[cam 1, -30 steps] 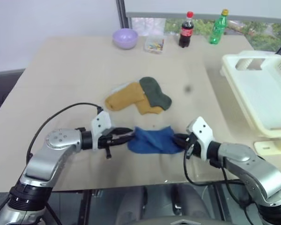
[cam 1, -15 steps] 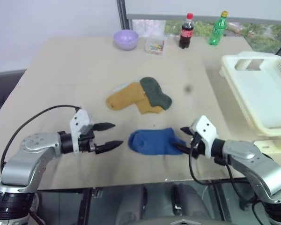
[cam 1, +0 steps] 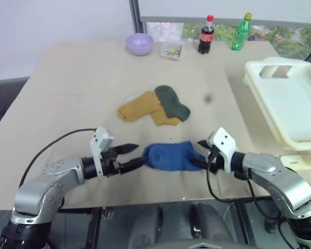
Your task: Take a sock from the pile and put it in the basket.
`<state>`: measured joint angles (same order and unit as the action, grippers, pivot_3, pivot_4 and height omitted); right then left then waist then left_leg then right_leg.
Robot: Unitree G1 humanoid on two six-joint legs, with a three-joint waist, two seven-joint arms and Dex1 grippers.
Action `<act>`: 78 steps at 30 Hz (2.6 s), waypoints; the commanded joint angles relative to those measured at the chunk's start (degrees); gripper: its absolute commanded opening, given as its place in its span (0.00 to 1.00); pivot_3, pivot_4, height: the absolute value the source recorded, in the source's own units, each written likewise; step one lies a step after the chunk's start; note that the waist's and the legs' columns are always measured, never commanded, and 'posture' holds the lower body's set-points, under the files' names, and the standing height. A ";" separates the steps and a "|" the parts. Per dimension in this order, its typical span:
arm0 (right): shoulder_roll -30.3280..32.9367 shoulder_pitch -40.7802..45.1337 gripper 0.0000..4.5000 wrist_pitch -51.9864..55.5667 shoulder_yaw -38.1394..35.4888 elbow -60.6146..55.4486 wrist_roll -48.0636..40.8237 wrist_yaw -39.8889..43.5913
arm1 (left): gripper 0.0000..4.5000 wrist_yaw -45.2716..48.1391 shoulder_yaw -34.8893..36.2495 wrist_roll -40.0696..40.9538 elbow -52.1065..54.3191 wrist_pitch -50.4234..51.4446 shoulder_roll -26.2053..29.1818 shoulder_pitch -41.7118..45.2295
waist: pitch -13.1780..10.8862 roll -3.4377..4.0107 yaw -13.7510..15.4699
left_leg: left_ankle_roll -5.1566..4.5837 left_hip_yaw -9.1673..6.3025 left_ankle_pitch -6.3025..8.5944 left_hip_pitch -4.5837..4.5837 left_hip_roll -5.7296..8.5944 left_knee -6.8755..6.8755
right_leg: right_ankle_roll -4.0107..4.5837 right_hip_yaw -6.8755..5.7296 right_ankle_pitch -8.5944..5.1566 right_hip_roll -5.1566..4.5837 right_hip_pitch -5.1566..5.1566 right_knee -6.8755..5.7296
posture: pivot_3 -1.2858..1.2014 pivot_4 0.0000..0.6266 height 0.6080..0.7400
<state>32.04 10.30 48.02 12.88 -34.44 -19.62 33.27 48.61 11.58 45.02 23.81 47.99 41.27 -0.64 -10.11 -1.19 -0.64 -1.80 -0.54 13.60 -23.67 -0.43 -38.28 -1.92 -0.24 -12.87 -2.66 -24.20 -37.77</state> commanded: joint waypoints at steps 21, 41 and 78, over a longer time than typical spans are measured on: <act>-2.74 4.53 0.01 -0.21 0.74 0.77 -3.23 2.83 | 0.00 -0.18 0.57 -0.49 -1.17 -1.47 0.92 2.17 | -0.01 0.01 0.03 | 0.00 0.00 0.00 0.02 0.01 0.00 | 0.04 0.01 -0.01 0.01 0.01 -0.01 | 0.52 0.24 1.00; -1.83 2.72 0.08 -2.88 2.99 4.89 0.47 1.10 | 0.14 1.00 -7.47 -10.58 -9.51 -9.07 -0.67 8.13 | -0.01 0.01 0.06 | 0.00 0.01 0.00 -0.01 0.02 0.00 | 0.05 0.01 -0.01 -0.01 0.01 0.02 | 0.52 0.24 1.00; -5.52 12.58 0.01 -19.07 14.80 24.73 10.28 13.10 | 0.72 7.34 -11.46 -7.52 -7.68 -4.03 -2.70 12.63 | -0.01 0.00 0.01 | -0.02 -0.03 0.01 0.12 0.01 0.00 | 0.03 -0.04 0.01 0.00 0.13 0.03 | 0.52 0.24 1.00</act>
<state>26.01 23.50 28.36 27.95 -10.86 -10.48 46.04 54.17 -0.10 34.75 13.87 43.77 38.90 10.84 -10.11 -1.19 -0.63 -1.82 -0.57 13.61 -23.54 -0.42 -38.28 -1.89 -0.28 -12.87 -2.65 -24.07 -37.77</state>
